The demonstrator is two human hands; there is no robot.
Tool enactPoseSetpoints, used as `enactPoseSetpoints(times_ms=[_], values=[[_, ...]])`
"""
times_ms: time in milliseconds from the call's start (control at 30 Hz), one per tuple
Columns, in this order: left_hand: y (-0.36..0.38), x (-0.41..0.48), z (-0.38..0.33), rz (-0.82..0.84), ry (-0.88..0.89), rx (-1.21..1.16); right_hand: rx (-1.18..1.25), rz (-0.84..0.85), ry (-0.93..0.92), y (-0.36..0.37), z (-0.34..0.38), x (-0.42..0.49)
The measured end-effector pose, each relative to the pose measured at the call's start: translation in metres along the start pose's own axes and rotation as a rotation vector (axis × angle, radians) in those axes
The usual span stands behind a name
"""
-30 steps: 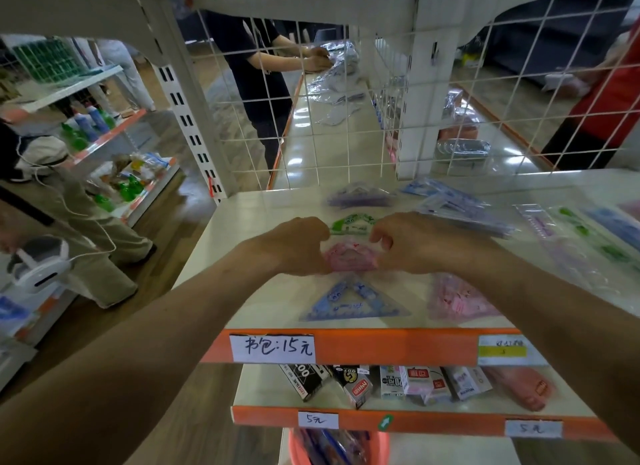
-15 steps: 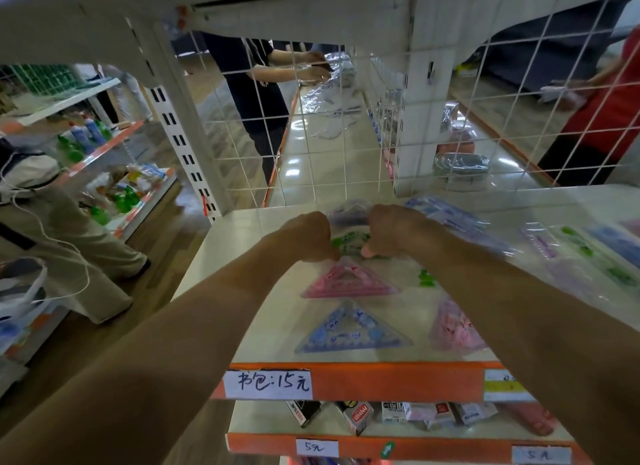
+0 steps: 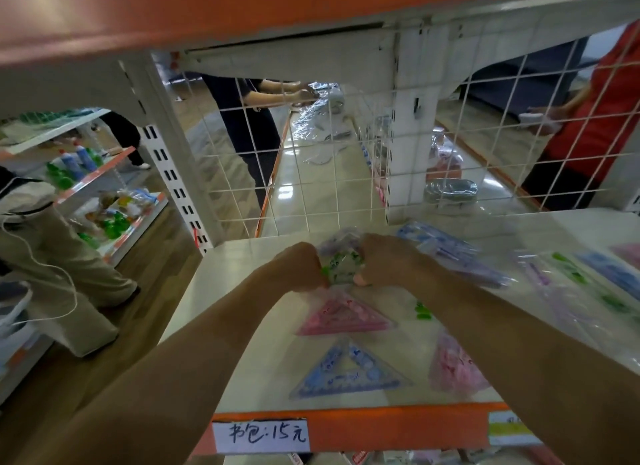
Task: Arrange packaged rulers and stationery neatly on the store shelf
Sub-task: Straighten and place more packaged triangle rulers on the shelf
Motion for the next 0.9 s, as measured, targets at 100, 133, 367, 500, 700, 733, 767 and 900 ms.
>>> enactPoseSetpoints(times_ms=[100, 133, 367, 500, 700, 733, 767, 900], values=[[-0.005, 0.001, 0.002, -0.084, 0.035, 0.0, 0.094, -0.129, -0.021, -0.004, -0.007, -0.004], [-0.006, 0.001, 0.001, -0.11, 0.053, -0.004, 0.111, -0.19, -0.033, -0.008, -0.008, -0.006], [-0.004, 0.009, -0.017, -0.202, 0.179, -0.024, 0.036, -0.347, -0.12, -0.011, -0.01, -0.018], [-0.002, 0.013, -0.022, -0.249, 0.223, 0.052, 0.012, -0.377, -0.134, -0.016, -0.012, -0.019], [0.001, 0.017, -0.025, -0.257, 0.227, 0.036, -0.017, -0.339, -0.102, -0.016, -0.014, -0.02], [0.001, 0.017, -0.025, -0.247, 0.23, 0.029, -0.017, -0.333, -0.106, -0.017, -0.014, -0.02], [0.002, 0.016, -0.025, -0.231, 0.233, 0.026, -0.017, -0.329, -0.11, -0.017, -0.014, -0.02], [-0.003, 0.016, -0.026, -0.178, 0.211, -0.003, 0.02, -0.304, -0.091, -0.018, -0.017, -0.018]])
Point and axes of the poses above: each hand's wrist, its own x-axis towards the middle knuckle, its own y-axis out of the palm, z = x × y, the point moved 4 cm from there along x, towards the middle knuckle, and after that the axes turned 15 degrees about -z, right-handed, at the moved point
